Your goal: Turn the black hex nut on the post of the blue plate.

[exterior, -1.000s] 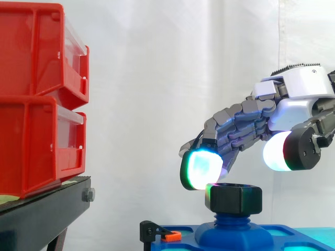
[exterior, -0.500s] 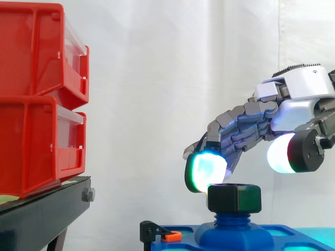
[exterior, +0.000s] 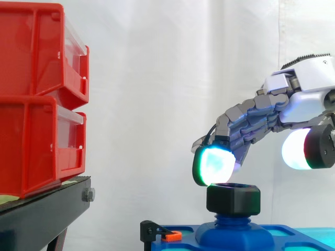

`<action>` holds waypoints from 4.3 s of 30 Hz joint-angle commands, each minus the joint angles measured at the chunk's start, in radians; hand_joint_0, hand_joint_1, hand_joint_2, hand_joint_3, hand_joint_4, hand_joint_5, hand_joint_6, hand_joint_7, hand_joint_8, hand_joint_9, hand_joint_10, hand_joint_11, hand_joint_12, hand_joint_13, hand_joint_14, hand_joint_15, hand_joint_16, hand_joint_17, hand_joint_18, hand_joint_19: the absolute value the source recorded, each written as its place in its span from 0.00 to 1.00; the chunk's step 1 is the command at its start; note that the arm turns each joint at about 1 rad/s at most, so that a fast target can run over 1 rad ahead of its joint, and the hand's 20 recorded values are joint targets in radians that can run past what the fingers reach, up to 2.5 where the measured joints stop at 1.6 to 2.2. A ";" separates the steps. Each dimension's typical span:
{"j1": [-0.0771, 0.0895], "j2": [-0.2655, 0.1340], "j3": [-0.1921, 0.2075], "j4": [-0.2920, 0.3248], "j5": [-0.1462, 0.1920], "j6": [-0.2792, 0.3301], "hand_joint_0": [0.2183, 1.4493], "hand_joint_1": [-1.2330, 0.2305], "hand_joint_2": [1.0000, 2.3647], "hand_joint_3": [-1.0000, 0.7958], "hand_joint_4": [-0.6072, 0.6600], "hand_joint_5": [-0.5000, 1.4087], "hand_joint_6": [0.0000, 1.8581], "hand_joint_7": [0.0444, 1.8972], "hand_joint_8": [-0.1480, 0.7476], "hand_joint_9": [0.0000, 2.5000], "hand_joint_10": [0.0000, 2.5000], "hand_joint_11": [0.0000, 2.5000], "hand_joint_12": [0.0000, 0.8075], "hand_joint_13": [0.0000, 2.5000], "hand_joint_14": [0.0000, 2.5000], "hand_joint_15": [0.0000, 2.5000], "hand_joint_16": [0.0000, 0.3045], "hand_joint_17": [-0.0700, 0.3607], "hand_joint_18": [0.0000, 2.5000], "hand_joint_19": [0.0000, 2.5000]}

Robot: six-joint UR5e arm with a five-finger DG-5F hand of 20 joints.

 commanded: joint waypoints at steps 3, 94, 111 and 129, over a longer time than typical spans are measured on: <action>0.007 0.017 0.000 -0.040 0.027 -0.038 0.20 0.49 0.00 0.28 0.69 0.15 0.27 0.48 0.47 0.11 0.00 0.03 0.44 0.14 0.00 0.05 0.18 0.46 0.17 0.23; 0.154 0.002 0.034 0.045 0.202 0.062 0.28 0.38 0.01 0.33 0.56 0.13 0.27 0.41 0.41 0.08 0.00 0.01 0.40 0.11 0.00 0.05 0.16 0.42 0.13 0.22; 0.127 -0.041 0.036 0.095 0.146 0.081 0.31 0.31 0.01 0.39 0.54 0.12 0.27 0.39 0.38 0.04 0.00 0.00 0.41 0.06 0.00 0.03 0.17 0.43 0.09 0.21; 0.102 -0.072 0.036 0.117 0.119 0.081 0.29 0.34 0.01 0.37 0.55 0.12 0.27 0.39 0.39 0.04 0.00 0.00 0.41 0.07 0.00 0.03 0.17 0.43 0.09 0.21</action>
